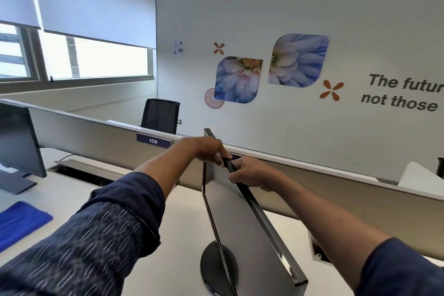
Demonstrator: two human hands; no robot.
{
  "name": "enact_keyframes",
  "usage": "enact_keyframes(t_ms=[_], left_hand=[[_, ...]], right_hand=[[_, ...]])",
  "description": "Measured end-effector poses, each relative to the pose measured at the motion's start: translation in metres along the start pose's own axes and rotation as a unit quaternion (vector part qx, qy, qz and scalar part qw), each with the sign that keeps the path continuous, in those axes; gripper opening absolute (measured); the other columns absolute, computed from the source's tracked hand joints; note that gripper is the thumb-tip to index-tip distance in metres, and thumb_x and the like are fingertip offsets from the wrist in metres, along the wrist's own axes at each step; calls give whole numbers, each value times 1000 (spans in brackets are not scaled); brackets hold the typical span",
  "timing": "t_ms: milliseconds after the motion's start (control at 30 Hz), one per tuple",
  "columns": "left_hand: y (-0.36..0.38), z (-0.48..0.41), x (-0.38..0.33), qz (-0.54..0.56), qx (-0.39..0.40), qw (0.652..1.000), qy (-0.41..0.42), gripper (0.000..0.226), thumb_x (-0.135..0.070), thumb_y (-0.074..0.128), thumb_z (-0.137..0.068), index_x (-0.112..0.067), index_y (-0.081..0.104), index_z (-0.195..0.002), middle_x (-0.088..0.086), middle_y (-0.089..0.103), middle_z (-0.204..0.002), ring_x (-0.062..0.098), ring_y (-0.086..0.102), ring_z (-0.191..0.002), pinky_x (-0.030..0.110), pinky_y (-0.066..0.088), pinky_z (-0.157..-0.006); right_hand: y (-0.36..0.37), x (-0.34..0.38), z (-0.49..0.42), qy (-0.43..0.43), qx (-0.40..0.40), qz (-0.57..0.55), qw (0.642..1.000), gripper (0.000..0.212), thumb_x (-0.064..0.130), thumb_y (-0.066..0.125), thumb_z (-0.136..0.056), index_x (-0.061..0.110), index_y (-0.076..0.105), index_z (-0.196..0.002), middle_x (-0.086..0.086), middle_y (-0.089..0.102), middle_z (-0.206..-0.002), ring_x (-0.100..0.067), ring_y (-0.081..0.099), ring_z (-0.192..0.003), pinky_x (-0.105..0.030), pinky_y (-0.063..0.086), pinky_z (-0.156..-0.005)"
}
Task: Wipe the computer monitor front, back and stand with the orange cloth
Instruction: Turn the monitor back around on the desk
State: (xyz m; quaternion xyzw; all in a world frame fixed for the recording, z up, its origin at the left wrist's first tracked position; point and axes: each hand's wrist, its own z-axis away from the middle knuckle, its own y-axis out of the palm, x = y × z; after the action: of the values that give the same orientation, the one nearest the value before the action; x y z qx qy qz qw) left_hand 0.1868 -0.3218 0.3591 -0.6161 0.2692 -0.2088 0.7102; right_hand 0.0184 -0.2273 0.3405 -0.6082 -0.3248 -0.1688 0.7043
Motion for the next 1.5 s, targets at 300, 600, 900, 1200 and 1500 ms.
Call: enact_keyframes(t_ms=[300,600,900,1200,1500], left_hand=[[1,8,0,29,-53,998,-4,42,-40,77,-78,-29,70,-118,-6,68,-122,13,62,-111,37,45,-101],[20,17,9,-30,-94,995,-20,57,-62,57,-85,-32,56,-133,1,59,-127,22,53,-118,34,40,-95],[19,22,1,-18,-137,990,-23,39,-58,63,-83,-32,66,-111,-6,68,-101,10,54,-86,26,37,-70],[13,24,-11,-142,-146,979,-32,54,-70,56,-80,-30,66,-115,3,70,-104,23,63,-96,32,48,-78],[18,25,-23,-188,-167,966,-61,62,-74,49,-80,-25,69,-112,7,70,-101,26,63,-95,34,48,-77]], right_hand=[[-11,-13,6,-58,52,21,997,26,17,61,-73,1,61,-93,-3,39,-70,-18,35,-66,-32,26,-61],[-20,-13,6,-79,84,51,992,24,16,61,-77,-5,54,-87,-7,38,-71,-19,34,-64,-34,26,-60],[-27,-10,14,-87,96,99,987,18,11,55,-77,-1,55,-90,-5,41,-70,-16,35,-62,-32,27,-57],[-32,-9,19,-81,72,178,978,21,16,51,-71,4,53,-88,-6,47,-70,-16,39,-61,-34,32,-58],[-41,-17,26,-78,33,223,971,2,20,60,-79,20,60,-77,-4,64,-77,-23,60,-71,-38,48,-66]])
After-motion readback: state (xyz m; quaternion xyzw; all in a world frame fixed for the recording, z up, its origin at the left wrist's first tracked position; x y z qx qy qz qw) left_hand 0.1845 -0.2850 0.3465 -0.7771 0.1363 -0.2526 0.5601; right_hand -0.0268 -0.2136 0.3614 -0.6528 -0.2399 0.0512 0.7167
